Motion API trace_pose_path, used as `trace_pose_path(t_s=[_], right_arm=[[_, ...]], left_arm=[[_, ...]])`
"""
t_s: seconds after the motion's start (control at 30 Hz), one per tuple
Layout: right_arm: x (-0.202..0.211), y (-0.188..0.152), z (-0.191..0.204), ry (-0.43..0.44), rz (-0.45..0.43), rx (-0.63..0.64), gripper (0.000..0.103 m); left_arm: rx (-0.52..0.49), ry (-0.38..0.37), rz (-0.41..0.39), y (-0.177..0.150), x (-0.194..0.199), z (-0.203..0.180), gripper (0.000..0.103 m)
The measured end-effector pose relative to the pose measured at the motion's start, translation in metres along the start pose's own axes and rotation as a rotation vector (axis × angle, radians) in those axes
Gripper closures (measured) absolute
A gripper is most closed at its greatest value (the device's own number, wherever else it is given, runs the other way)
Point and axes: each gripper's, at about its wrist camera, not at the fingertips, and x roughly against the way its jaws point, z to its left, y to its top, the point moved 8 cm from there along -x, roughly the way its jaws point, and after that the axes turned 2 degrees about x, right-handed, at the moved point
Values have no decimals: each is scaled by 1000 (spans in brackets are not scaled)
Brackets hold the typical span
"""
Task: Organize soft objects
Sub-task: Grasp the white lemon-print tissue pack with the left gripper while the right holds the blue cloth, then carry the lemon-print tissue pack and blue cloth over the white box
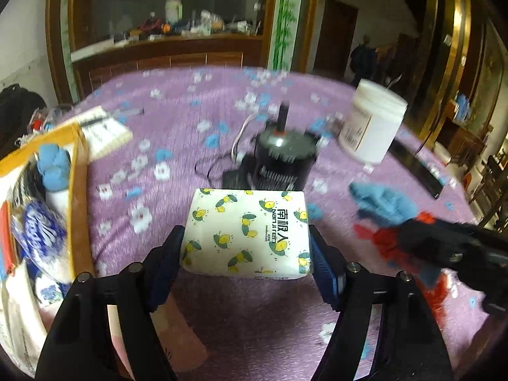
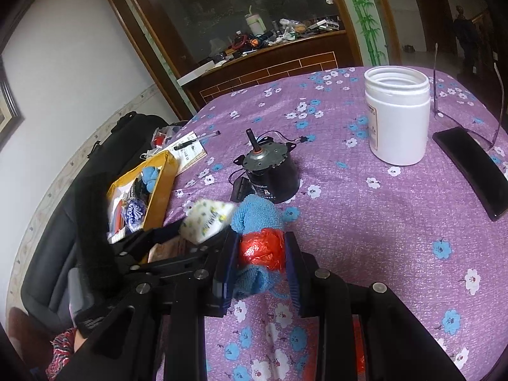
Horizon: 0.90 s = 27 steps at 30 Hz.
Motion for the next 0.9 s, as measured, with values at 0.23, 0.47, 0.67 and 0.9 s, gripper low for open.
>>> trace_pose_path(t_s=[0.23, 0.47, 0.67, 0.9], right_arm=[[-1, 1, -5, -21, -10, -8, 74], [-1, 2, -5, -27, -13, -3, 74], [-1, 2, -4, -27, -22, 2, 74], [1, 3, -2, -34, -31, 20, 74]], left_arm=[[-36, 24, -84, 7, 14, -4, 30], [-106, 73, -134, 8, 18, -10, 30], [-156, 140, -207, 12, 27, -12, 30], [-174, 175, -253, 16, 35, -10, 29]])
